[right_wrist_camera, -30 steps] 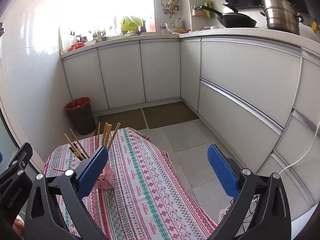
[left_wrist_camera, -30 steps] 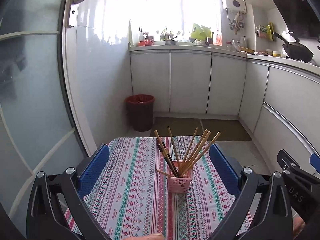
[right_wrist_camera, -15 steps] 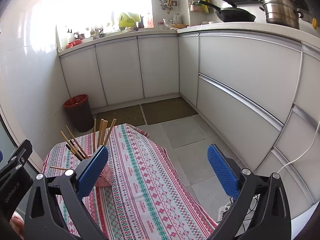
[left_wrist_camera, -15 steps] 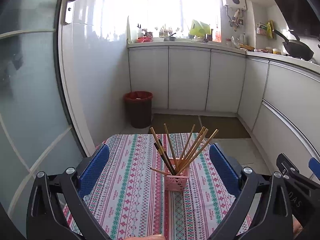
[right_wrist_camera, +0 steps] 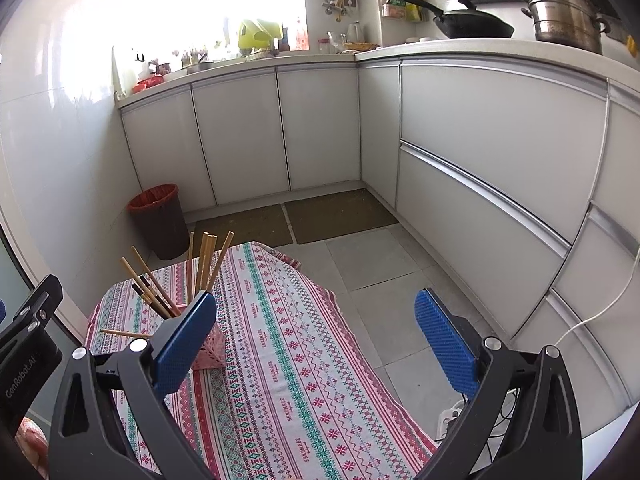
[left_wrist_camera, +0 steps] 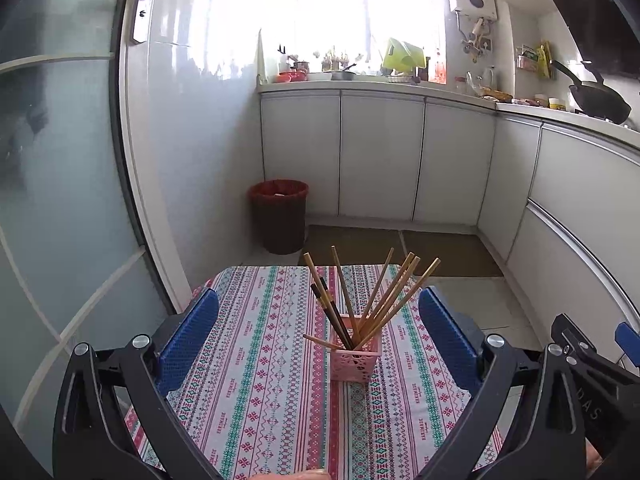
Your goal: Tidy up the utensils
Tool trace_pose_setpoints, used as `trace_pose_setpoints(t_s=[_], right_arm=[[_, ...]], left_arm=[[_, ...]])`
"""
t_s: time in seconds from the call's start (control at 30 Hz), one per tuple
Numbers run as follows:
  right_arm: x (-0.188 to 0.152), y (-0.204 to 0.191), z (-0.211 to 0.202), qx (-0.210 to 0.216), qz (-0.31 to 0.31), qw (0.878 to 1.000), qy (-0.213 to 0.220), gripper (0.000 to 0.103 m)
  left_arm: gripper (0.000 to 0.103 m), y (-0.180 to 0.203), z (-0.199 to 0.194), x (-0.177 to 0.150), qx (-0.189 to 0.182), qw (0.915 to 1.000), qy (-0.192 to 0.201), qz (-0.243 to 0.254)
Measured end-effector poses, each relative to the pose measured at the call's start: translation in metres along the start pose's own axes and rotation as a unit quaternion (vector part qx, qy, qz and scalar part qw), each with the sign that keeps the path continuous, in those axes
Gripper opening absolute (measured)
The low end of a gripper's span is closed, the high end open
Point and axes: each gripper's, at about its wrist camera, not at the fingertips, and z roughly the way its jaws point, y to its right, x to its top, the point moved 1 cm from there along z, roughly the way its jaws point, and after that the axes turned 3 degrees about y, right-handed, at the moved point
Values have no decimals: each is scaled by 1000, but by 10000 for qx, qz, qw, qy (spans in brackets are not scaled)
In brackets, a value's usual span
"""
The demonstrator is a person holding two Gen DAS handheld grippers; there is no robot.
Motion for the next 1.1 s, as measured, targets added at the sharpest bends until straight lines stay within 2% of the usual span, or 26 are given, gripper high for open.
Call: trace_pose_setpoints(t_s=[0.6,1.1], right_arm=[[-1,-2,2,-13,-25,10000,-42,97],[-4,-2,5,-37,-35,9999,-98,97]], left_arm=[[96,-3,6,-1,24,9999,-111,-39],[92,7,7,-6,-156,9995,-34,277]])
